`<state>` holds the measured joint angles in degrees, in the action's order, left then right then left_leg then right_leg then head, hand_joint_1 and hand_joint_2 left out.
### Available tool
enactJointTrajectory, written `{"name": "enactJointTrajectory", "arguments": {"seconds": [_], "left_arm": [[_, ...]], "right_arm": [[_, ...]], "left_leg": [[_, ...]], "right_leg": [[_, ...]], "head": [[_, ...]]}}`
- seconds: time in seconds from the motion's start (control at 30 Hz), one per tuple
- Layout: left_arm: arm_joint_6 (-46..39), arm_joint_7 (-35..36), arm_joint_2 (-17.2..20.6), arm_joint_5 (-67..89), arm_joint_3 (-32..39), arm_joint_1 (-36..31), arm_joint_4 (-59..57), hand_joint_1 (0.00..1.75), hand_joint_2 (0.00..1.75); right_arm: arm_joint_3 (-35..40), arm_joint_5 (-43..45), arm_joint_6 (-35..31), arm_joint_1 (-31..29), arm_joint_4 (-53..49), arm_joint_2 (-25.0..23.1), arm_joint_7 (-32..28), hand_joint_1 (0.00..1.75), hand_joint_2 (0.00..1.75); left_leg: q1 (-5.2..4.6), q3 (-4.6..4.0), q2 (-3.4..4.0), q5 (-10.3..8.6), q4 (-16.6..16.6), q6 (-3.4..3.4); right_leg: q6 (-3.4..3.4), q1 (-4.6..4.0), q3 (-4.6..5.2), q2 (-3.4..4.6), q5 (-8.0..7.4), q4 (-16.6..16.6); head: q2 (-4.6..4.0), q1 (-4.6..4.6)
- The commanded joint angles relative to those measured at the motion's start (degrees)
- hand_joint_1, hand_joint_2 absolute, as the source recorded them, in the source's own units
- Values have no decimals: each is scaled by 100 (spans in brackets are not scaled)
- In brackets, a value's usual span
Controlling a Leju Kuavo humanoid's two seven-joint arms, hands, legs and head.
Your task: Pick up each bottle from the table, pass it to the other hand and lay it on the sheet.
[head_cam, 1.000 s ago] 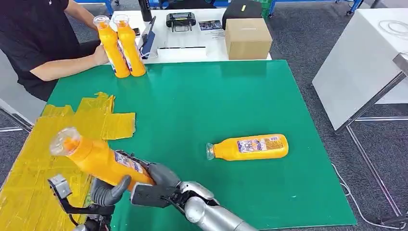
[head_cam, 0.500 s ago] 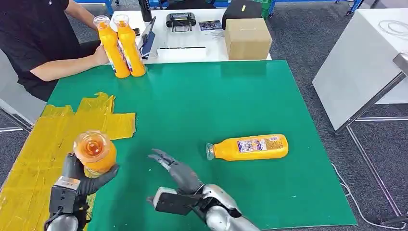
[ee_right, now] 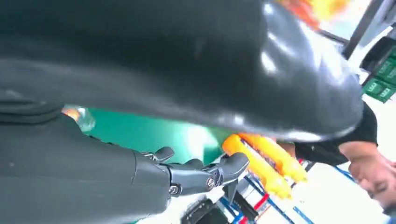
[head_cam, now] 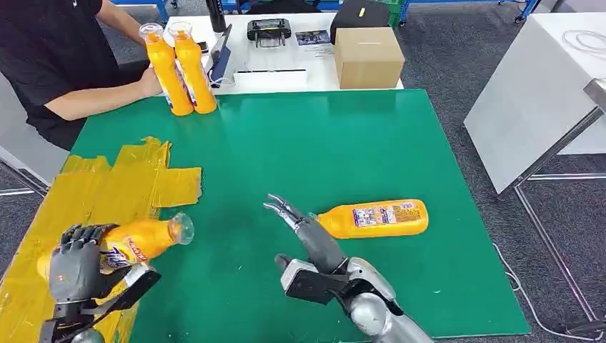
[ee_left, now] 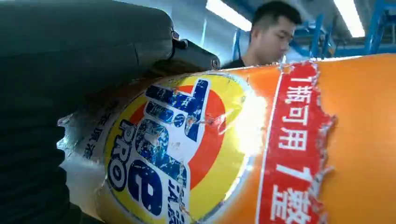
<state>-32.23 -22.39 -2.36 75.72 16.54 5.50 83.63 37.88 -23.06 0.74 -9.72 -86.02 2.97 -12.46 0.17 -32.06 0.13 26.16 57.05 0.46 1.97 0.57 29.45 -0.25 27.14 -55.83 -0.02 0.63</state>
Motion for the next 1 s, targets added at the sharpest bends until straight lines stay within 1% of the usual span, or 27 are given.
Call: {"name": "enactJointTrajectory", "arguments": {"seconds": [0.03,0.3,0.33,0.37,0.4,0.47,0.57,0.63,0.7,0.73,0.87,0.9,1.0], "left_arm": [[57,343,515,728,-35,-206,-1641,175,175],[448,359,816,999,-347,-200,-2036,175,175],[524,378,865,1046,-387,-206,-2089,0,175],[571,405,949,1115,-465,-203,-2164,0,175],[658,459,975,1150,-489,-219,-2231,0,0],[767,160,1056,796,-562,-176,-2233,0,0],[807,87,1085,688,-558,-136,-2192,0,0],[807,87,1085,688,-558,-136,-2192,0,0],[890,-12,1148,597,-609,-72,-2093,0,0],[999,-170,1166,363,-600,-40,-2037,0,0],[1301,-554,1291,-146,-588,158,-1772,0,0],[1395,-647,1315,-258,-570,208,-1704,0,0],[1631,-875,1423,-527,-529,383,-1540,0,0]], "right_arm": [[-108,91,102,-152,-357,464,10,0,0],[-120,214,202,-308,-250,454,10,0,0],[-119,227,215,-338,-233,450,11,0,0],[-115,246,229,-376,-202,446,12,0,0],[-122,256,234,-384,-195,442,12,0,0],[-135,299,261,-427,-167,455,5,0,0],[-147,310,269,-442,-148,459,2,0,0],[-147,310,269,-442,-148,459,2,0,0],[-145,320,278,-463,-121,458,-2,0,0],[-152,320,275,-485,-97,462,-3,0,0],[-138,214,313,-671,3,649,58,0,0],[-139,155,331,-750,47,739,107,0,175],[-271,220,457,-940,190,926,153,0,175]], "left_leg": [[3,15,-3,-2,-10,-2],[8,16,-2,1,-6,-2],[10,19,-2,0,-8,-3],[5,16,3,-1,-8,-3],[7,18,7,-2,-9,-4],[1,27,7,-2,-8,-3],[3,33,8,-8,-12,-4],[-3,54,7,-3,-13,-2],[5,51,13,-6,-14,-2],[4,52,13,-4,-12,-2],[0,52,10,-2,-9,-4],[4,51,17,-1,-9,-4],[-2,51,12,-3,-8,-4]], "right_leg": [[-4,-3,-16,-1,-2,12],[-6,-10,-20,1,-2,13],[-7,-11,-23,0,-4,14],[-6,-6,-18,3,-5,10],[-7,-9,-21,7,-7,11],[-5,-2,-27,5,-4,4],[-7,-5,-35,8,-11,6],[-3,1,-52,4,-3,2],[-5,-8,-50,13,-12,11],[-3,-8,-51,12,-8,8],[-1,-1,-57,8,-2,-1],[-2,-4,-56,15,-6,3],[-2,4,-55,10,-4,0]], "head": [[0,-2],[0,-2],[0,0],[0,-2],[0,0],[0,0],[0,0],[0,0],[0,2],[0,0],[0,0],[0,0],[0,0]]}}
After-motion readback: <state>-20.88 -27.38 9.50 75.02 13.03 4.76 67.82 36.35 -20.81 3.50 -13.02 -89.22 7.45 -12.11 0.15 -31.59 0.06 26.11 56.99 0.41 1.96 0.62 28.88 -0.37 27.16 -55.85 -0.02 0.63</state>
